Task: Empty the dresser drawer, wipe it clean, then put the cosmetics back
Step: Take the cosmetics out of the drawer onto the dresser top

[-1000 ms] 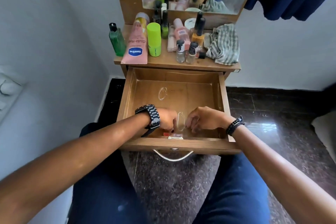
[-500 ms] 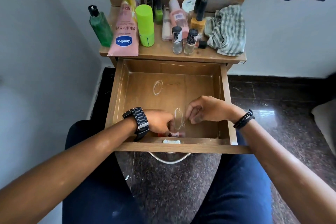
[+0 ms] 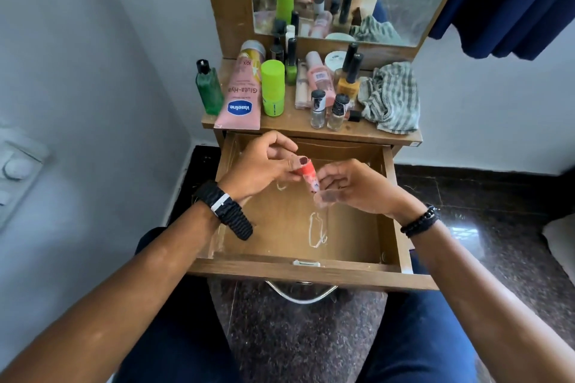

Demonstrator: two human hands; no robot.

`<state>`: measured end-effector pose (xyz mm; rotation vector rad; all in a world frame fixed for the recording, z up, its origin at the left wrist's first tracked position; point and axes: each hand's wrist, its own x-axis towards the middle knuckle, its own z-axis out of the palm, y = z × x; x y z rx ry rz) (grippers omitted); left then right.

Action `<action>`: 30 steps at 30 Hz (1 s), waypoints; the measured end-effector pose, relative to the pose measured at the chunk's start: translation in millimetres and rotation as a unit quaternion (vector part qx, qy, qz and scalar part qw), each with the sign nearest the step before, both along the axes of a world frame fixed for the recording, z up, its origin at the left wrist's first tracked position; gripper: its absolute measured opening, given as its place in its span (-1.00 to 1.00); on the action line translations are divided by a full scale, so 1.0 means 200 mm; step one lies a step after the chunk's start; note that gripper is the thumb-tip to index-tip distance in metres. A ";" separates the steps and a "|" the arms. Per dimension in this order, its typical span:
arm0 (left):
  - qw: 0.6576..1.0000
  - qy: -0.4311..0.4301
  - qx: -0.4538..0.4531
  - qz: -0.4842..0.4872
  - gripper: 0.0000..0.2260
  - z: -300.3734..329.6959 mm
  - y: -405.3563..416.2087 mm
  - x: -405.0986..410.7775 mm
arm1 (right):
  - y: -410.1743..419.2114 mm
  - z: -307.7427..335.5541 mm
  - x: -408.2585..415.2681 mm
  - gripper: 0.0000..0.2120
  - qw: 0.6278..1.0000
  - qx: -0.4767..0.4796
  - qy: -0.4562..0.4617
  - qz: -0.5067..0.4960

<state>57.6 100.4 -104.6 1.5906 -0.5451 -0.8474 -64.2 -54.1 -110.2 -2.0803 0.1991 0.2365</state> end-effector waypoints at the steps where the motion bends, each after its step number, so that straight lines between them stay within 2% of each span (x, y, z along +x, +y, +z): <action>1: 1.000 -0.008 -0.021 0.019 -0.83 0.01 0.00 0.00 | 0.00 0.03 0.01 -0.88 0.999 0.012 -0.021 -0.022; 2: 0.998 -0.035 -0.030 0.037 -0.84 0.02 0.01 0.00 | 0.00 0.05 0.01 -0.89 0.998 0.023 -0.040 -0.049; 4: 0.987 -0.144 -0.019 0.068 -0.85 0.01 0.02 0.01 | 0.01 0.09 0.03 -0.91 0.992 0.009 -0.076 -0.100; 7: 0.953 -0.288 0.020 0.096 -0.82 -0.04 0.03 0.01 | 0.03 0.13 0.08 -0.91 0.980 -0.073 -0.119 -0.143; 10: 0.916 -0.386 0.062 0.088 -0.70 -0.10 0.02 0.02 | 0.07 0.15 0.13 -0.92 0.958 -0.149 -0.154 -0.189; 14: 0.900 -0.416 0.083 0.103 -0.60 -0.19 0.00 0.03 | 0.11 0.11 0.21 -0.90 0.914 -0.243 -0.199 -0.258; 19: 0.889 -0.439 0.075 0.103 -0.54 -0.24 -0.01 0.03 | 0.18 0.01 0.29 -0.93 0.895 -0.270 -0.191 -0.300; 25: 0.894 -0.430 0.072 0.106 -0.52 -0.27 -0.01 0.05 | 0.25 -0.01 0.37 -0.84 0.886 -0.276 -0.188 -0.321; 30: 0.894 -0.429 0.071 0.108 -0.53 -0.30 0.00 0.04 | 0.27 -0.03 0.38 -0.65 0.892 -0.279 -0.225 -0.277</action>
